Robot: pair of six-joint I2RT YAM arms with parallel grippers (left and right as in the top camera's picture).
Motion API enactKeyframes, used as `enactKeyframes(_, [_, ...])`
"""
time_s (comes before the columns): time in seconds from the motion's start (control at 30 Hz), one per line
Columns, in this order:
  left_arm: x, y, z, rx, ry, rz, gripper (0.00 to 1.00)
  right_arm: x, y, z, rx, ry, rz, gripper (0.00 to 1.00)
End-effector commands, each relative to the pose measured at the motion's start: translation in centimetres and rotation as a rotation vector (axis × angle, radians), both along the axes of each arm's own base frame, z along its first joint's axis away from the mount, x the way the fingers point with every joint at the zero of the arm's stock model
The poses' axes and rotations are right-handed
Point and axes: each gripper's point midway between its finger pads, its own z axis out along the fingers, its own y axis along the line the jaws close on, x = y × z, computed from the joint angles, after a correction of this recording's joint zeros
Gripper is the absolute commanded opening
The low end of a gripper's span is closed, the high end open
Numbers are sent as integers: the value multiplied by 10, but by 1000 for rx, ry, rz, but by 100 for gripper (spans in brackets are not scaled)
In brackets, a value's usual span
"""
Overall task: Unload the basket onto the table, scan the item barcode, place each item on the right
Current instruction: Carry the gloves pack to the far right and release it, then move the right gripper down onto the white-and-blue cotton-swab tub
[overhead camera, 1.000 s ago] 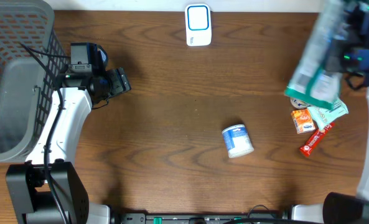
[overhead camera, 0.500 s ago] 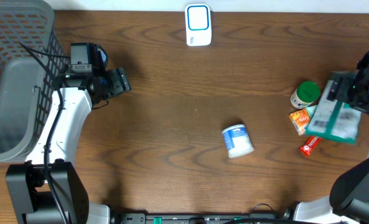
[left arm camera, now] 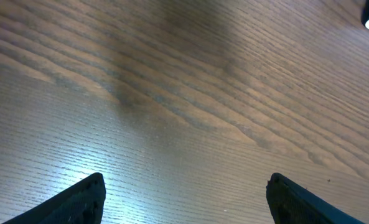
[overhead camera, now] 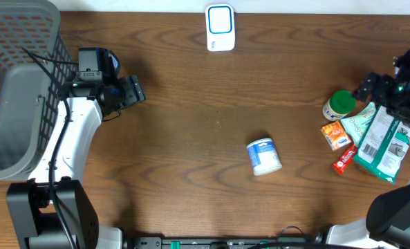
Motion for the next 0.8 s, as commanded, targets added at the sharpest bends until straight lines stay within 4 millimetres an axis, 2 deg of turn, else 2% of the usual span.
enactKeyframes(0.0, [5,1,8,1,-21,1,82,-1,38,19,210,-58,58,99])
enactKeyframes(0.2, [5,1,8,1,-21,1,82,-22,76,6,252,58,166,99])
enactKeyframes(0.3, [5,1,8,1,-21,1,83,-32,106,-3,260,107,280,93])
enactKeyframes(0.33, [5,1,8,1,-22,1,99,-35,116,-7,261,128,313,92])
enactKeyframes(0.37, [7,1,9,0,-31,1,98,-40,125,-11,252,151,344,91])
enactKeyframes(0.63, [10,1,11,1,-48,1,98,-83,195,-62,195,339,547,80])
enactKeyframes(0.7, [10,1,11,1,-48,1,98,-88,206,-76,158,355,568,80])
enactKeyframes(0.77, [10,1,11,1,-49,1,98,-90,207,-93,56,377,535,80])
